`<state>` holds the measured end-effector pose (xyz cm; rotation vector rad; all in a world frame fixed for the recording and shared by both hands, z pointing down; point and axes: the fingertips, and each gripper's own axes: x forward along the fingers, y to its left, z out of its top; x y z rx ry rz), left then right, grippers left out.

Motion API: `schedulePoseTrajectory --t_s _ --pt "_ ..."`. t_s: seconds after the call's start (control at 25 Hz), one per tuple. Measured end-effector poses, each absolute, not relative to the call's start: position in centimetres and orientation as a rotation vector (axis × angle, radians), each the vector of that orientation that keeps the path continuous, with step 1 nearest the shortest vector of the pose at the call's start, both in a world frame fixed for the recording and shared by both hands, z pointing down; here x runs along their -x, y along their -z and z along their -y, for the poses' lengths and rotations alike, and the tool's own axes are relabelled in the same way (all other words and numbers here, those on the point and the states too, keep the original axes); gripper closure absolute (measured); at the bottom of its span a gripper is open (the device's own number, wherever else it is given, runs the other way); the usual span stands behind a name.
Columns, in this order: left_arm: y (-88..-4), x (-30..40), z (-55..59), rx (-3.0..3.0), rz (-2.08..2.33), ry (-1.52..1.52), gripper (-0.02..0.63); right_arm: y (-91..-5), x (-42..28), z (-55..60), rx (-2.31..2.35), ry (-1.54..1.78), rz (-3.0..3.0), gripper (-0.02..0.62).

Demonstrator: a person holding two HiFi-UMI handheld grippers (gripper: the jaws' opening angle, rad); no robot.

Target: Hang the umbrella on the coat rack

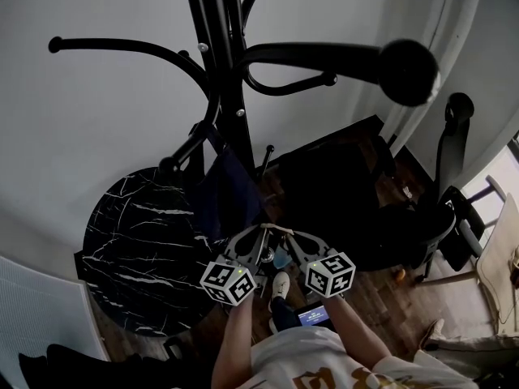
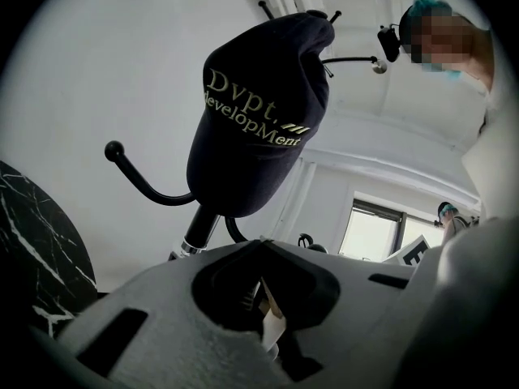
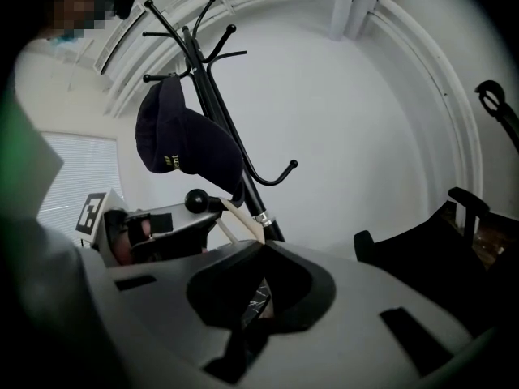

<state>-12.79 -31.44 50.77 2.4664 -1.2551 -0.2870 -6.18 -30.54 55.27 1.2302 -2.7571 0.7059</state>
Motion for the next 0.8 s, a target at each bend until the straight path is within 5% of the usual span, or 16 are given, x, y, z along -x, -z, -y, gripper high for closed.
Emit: schedulePoseTrajectory --t_s 0.8 --pt "-53.1 13.6 34.1 -2.481 1.308 -0.005 0.588 -57.5 7.6 33.4 -1.194 -0.774 2.716 0.584"
